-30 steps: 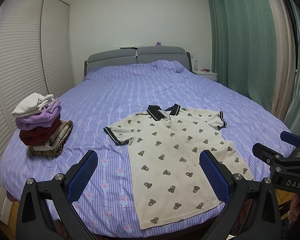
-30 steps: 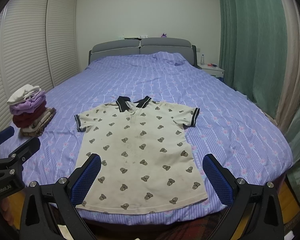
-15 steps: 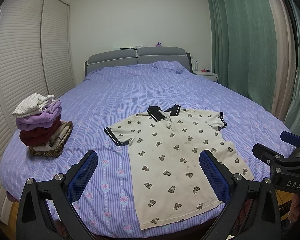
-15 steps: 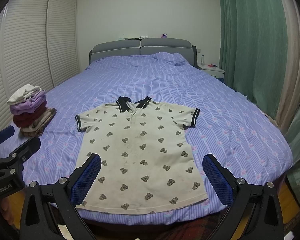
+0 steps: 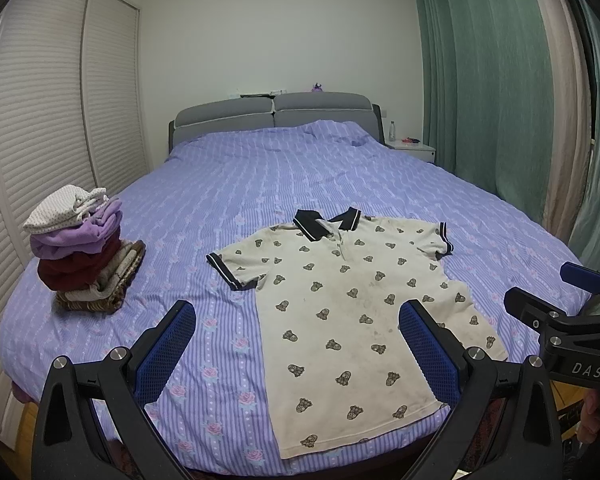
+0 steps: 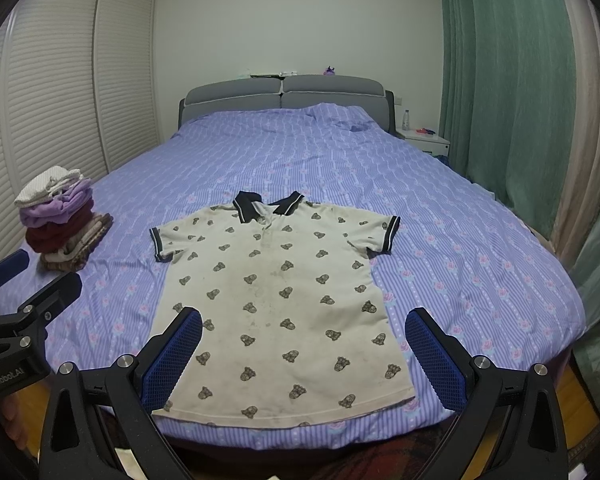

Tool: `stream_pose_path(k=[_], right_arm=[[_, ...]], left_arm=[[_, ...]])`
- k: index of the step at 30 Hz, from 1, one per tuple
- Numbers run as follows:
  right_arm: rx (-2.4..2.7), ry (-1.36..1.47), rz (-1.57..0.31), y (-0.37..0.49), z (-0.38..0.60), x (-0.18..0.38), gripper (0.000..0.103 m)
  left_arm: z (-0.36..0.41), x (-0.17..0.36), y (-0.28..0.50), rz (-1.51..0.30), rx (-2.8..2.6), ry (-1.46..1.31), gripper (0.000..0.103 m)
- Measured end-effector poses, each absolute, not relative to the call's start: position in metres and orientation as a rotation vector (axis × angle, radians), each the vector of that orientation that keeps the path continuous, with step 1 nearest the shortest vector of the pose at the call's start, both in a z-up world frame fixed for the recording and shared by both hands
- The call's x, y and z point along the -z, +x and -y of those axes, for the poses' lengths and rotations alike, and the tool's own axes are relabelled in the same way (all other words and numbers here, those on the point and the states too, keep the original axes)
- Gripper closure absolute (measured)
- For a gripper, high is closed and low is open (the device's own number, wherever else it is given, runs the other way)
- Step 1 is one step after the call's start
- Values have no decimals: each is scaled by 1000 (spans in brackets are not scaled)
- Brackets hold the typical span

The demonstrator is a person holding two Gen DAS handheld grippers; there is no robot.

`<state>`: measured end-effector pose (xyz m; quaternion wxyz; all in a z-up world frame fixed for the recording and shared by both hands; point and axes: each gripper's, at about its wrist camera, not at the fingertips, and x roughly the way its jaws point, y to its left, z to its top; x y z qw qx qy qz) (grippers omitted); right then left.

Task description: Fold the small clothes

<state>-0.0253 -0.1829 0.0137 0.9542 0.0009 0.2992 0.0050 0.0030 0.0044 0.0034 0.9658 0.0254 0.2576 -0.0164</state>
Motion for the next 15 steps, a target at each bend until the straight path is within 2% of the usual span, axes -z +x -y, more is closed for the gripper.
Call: stream_pose_path(k=[15], right_arm=[[-20,-31,-656,10,166,4,1]], left_arm=[[-29,18,38,-543,1,47,0]])
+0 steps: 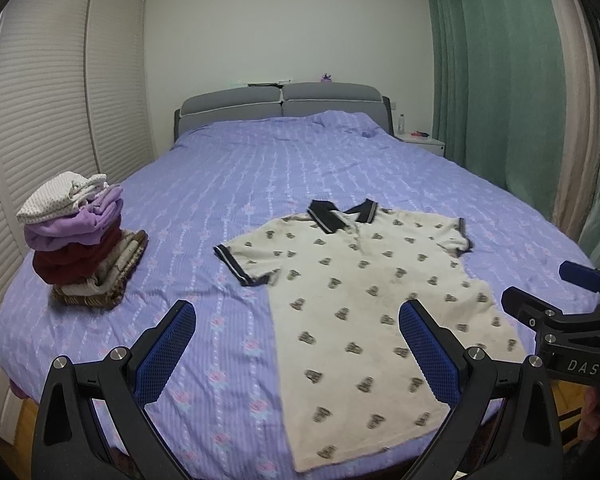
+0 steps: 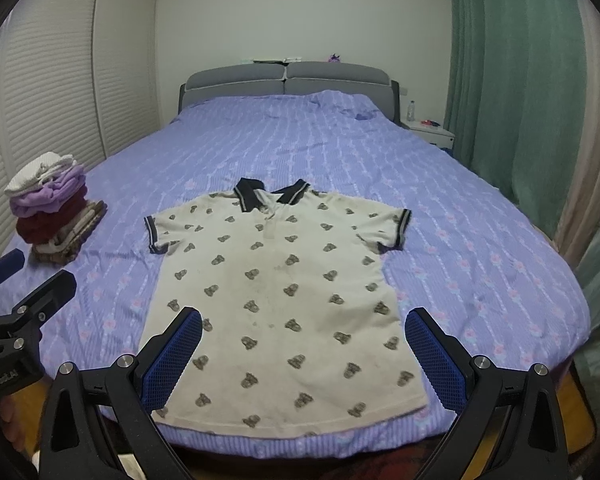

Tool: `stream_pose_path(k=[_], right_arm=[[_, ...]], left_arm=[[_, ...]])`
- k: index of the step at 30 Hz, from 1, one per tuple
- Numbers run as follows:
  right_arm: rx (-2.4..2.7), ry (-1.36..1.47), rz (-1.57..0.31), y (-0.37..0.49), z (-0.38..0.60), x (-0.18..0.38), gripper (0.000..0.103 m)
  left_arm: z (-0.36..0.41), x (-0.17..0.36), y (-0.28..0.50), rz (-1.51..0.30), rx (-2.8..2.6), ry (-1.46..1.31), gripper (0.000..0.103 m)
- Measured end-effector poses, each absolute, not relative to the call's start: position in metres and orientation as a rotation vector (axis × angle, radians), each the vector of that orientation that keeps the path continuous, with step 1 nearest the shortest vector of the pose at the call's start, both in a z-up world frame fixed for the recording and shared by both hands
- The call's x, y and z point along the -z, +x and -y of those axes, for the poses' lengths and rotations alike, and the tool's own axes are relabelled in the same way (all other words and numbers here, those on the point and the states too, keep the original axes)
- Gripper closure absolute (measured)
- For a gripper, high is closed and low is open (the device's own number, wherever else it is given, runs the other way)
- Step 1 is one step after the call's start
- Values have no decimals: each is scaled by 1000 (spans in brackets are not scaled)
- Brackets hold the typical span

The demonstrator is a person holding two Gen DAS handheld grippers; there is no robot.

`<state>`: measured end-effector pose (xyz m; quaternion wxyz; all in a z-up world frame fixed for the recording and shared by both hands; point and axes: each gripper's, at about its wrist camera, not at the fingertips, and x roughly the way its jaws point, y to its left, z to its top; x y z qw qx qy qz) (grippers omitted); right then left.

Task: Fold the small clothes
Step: 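Move both tools down over the cream bear-print polo shirt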

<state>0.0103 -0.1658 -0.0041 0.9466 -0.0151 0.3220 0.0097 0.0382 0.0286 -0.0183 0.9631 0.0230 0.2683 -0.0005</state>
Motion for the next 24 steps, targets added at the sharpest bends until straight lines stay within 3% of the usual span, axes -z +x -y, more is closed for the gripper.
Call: stream_pose_path(k=[9,20,24], right_arm=[[-79,-66,-648,83,120,18,1],[-158,-64,-682,186,52,50,1],[-171,-71,-707,213,32,64,1]], left_arm=[[-81,21,98,-496,-19,42,0],[-148,70,198,-606,97,-58,36],[-158,101,235,-690,141,-116,56]])
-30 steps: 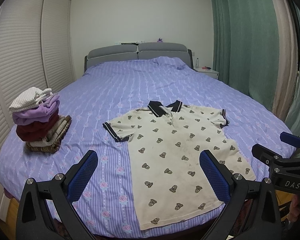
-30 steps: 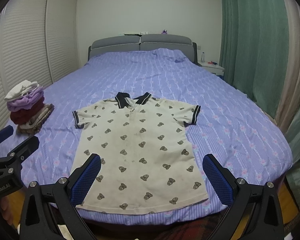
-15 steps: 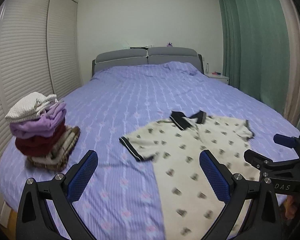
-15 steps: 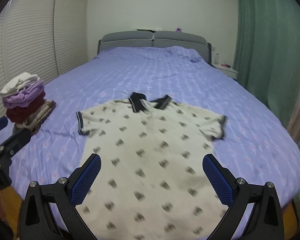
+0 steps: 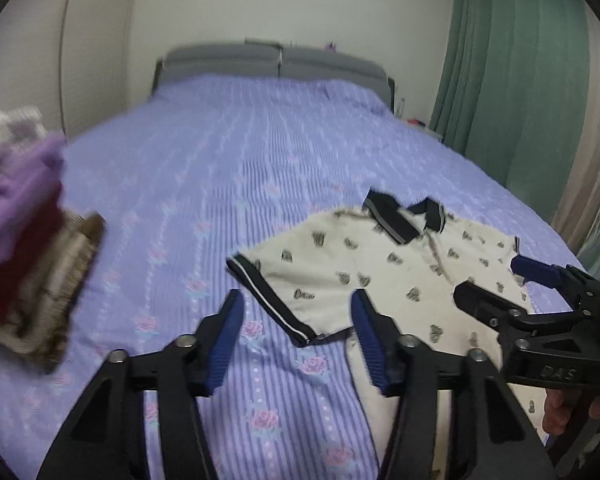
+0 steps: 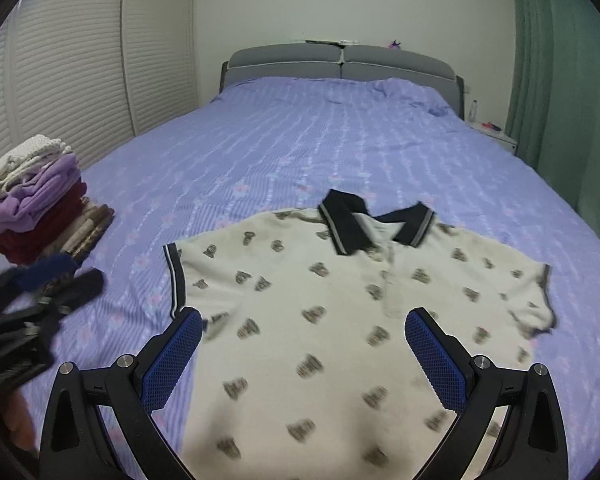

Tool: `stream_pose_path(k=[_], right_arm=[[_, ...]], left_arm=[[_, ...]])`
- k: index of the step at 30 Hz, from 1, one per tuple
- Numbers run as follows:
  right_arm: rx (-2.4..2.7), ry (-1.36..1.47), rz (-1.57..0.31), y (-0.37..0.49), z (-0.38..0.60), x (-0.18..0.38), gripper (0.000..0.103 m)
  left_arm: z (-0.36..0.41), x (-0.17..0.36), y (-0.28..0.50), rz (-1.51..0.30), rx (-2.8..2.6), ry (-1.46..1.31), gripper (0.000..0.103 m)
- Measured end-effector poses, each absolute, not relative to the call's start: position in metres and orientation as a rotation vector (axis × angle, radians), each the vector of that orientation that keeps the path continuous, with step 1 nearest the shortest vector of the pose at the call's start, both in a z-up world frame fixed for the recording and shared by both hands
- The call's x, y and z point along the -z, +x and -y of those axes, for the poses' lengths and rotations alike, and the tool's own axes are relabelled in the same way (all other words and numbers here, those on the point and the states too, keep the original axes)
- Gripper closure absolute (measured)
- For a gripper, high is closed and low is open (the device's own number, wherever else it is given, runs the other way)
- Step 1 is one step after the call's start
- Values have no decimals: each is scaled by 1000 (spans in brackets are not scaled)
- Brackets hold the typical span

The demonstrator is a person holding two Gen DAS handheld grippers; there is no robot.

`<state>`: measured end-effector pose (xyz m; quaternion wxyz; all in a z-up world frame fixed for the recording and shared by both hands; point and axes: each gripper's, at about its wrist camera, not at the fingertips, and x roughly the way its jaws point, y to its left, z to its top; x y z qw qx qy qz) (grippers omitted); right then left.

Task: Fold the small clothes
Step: 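Move both tools down over the cream bear-print polo shirt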

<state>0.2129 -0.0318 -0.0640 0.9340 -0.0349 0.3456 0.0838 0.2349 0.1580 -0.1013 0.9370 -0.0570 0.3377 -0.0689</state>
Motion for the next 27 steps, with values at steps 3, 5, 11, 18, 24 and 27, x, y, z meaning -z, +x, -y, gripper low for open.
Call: stream_pose_path(k=[3,5,11,18,24,27], right_arm=[[-177,-85,-719,228,21,75,1],[-173,-94,-731,236,18,81,1],[-169,-91,-766,252,14,99,1],[-157,-92,-798,260,15,113,1],[-151,-58,-814,262,18,116,1],[-150,-43,-817,262,19,114,1]], left_arm=[[-167,125,259,-745,183,-207,68],[-177,141,274,-776,205,-297,70],[-196,175,297,-830,207,-457,70],[-206,200,313,-874,232,-518,70],[-216,213,326,-861,276,-606,70],[-221,217,335,-857,299,-673,70]])
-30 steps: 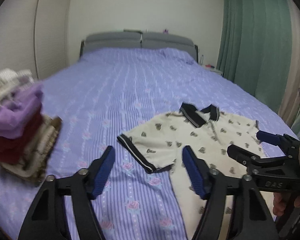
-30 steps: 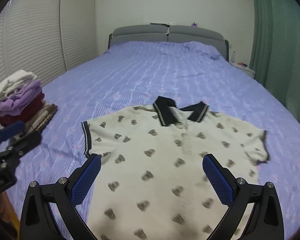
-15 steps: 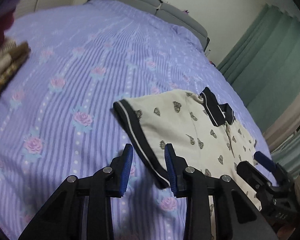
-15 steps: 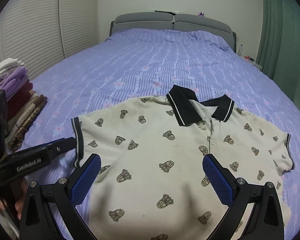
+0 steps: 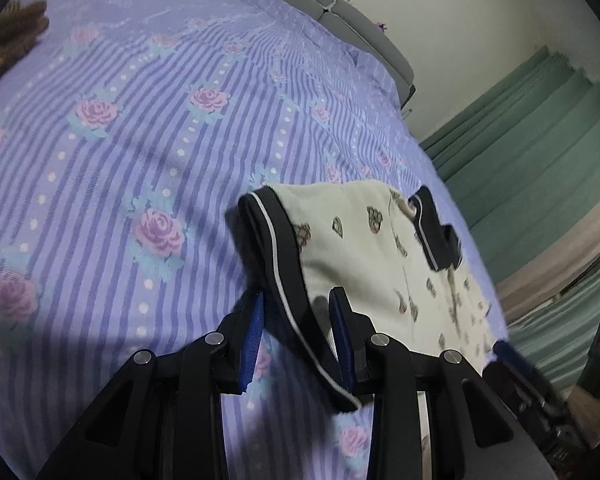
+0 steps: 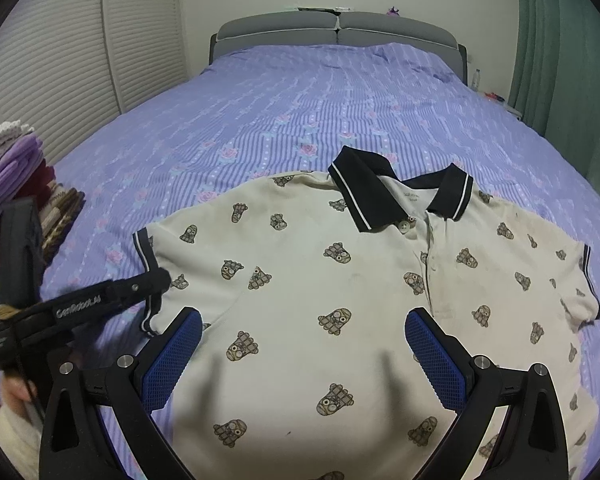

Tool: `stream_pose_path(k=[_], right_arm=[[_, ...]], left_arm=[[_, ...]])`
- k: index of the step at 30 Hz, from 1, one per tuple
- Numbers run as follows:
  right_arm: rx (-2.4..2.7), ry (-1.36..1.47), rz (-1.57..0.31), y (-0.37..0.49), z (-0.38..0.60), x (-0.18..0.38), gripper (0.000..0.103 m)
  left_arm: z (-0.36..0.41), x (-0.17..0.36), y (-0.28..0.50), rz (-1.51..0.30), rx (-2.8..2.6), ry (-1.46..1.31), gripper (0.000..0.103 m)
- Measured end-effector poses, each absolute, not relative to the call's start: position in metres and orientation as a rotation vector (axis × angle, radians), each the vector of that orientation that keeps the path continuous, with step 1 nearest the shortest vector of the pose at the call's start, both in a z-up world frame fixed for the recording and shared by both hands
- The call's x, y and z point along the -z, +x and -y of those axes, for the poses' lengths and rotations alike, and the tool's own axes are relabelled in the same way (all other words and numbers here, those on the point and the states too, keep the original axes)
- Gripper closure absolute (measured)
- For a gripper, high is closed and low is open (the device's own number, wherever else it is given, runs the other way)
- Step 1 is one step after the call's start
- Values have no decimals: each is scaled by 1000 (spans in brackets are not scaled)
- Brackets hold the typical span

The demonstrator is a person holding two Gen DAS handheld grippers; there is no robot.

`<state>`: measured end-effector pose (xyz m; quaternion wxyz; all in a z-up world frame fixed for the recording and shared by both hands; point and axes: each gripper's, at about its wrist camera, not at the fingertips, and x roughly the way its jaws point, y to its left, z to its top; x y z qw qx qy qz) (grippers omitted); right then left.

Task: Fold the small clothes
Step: 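Move both tools down over the cream bear-print polo shirt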

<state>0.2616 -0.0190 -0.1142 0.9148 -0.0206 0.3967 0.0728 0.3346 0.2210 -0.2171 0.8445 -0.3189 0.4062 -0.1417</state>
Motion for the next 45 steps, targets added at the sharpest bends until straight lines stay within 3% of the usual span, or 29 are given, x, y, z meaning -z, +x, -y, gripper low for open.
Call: stream_pose_path(k=[3,9,20,35,38,40,42,45], right_arm=[[-140,-36,-811,259,22,111,1],[-117,-24,-806,249,29,104,1],[-59,27,-769,230,73,85,1],[53,136,-750,207,164,80,0],[58,149,-755,204,170,83,0],[58,154,-757,203,173,85,0],[58,160,-758,202,175,85,0],[52,154,-756,199,176,85,0]], left_arm=[[-223,218,341,-858,302,-699,73],[-223,203,344,-885,261,-684,96],[-126,107,339,-842,230,-277,96],[-27,149,371,-1006,166,-255,96],[-18,148,372,-1020,192,-247,89],[-15,139,368,-1003,221,-238,72],[-15,124,355,-954,249,-216,63],[-22,105,329,-876,261,-116,61]])
